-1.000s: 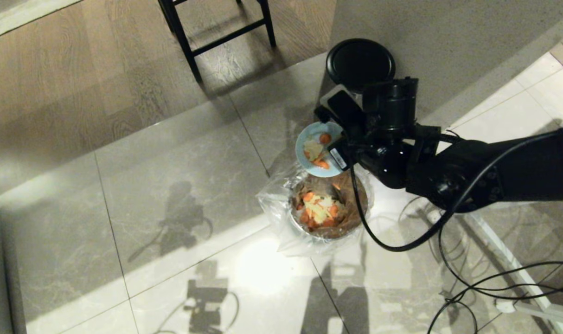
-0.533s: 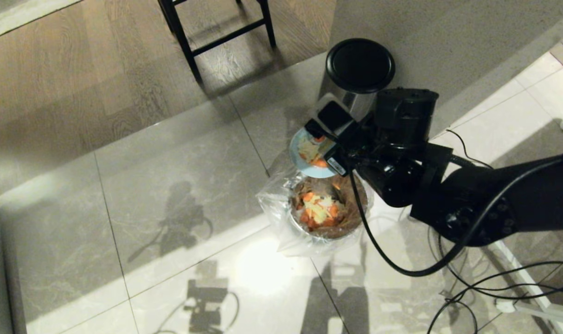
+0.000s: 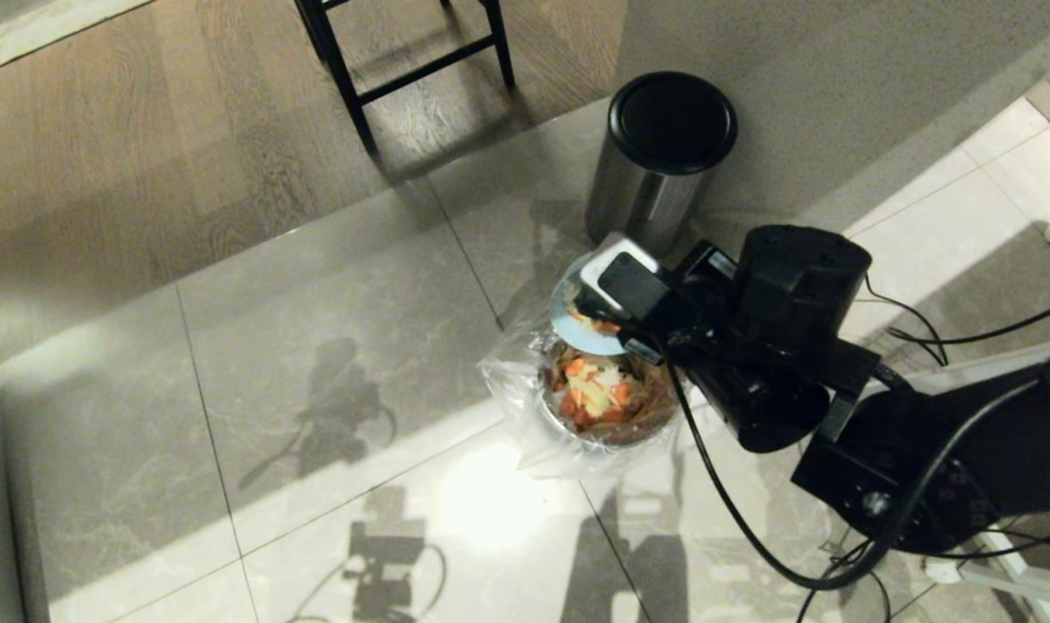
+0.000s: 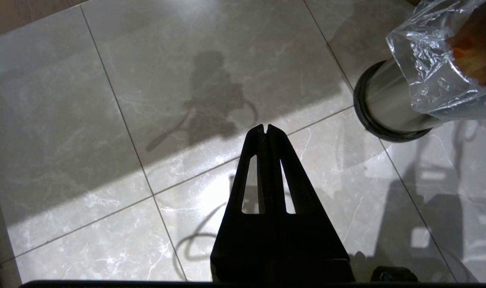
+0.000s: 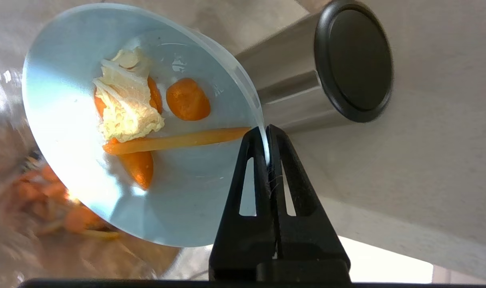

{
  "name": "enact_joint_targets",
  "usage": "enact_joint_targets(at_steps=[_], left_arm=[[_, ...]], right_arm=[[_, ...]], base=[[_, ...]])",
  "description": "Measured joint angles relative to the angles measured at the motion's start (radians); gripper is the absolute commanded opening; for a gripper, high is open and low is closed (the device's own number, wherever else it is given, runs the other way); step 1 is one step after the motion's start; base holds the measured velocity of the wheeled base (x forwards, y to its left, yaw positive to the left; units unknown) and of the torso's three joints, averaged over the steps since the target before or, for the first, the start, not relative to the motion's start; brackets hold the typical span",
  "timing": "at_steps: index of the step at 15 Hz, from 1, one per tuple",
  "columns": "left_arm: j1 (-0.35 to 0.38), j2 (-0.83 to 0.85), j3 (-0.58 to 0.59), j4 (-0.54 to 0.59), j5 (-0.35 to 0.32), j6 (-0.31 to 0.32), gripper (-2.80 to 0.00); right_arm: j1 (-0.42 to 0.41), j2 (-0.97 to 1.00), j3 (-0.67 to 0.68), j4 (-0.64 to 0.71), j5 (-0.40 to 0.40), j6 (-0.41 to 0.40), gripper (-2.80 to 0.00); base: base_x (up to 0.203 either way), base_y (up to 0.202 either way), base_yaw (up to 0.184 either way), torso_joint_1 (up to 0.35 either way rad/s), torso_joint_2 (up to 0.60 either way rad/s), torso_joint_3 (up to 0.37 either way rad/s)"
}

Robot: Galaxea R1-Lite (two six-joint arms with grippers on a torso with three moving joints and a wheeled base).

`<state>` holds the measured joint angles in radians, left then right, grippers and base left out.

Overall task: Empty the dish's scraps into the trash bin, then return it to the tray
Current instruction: Pour the leftover food from the bowl into the trash can

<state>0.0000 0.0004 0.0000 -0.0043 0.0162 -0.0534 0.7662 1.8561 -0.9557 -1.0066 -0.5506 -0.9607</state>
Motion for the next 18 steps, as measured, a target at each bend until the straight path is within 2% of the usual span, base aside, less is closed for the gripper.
enact_joint_targets(at_steps=[8,12,16,18], left_arm=[[0.000,0.000,0.000,0.000,0.000,0.000,-2.80],[0.000,0.000,0.000,0.000,0.000,0.001,-2.80],[0.000,0.000,0.000,0.000,0.000,0.000,-2.80],[0.000,0.000,0.000,0.000,0.000,0.000,-2.80]], right_arm=[[-0.001,0.018,0.144,-0.230,0.000,-0.203,-2.80],[-0.002,0.020,0.210,-0.249,0.000,-0.213,-2.80],[-0.004,0.019,0.219,-0.263,-0.002,-0.232,-2.80],[-0.004,0.016,0.224,-0.274,-0.004,-0.269,-2.80]], base=[[0.000,0.000,0.000,0.000,0.00,0.000],[0.000,0.000,0.000,0.000,0.00,0.000],[0.000,0.000,0.000,0.000,0.00,0.000],[0.000,0.000,0.000,0.000,0.00,0.000]])
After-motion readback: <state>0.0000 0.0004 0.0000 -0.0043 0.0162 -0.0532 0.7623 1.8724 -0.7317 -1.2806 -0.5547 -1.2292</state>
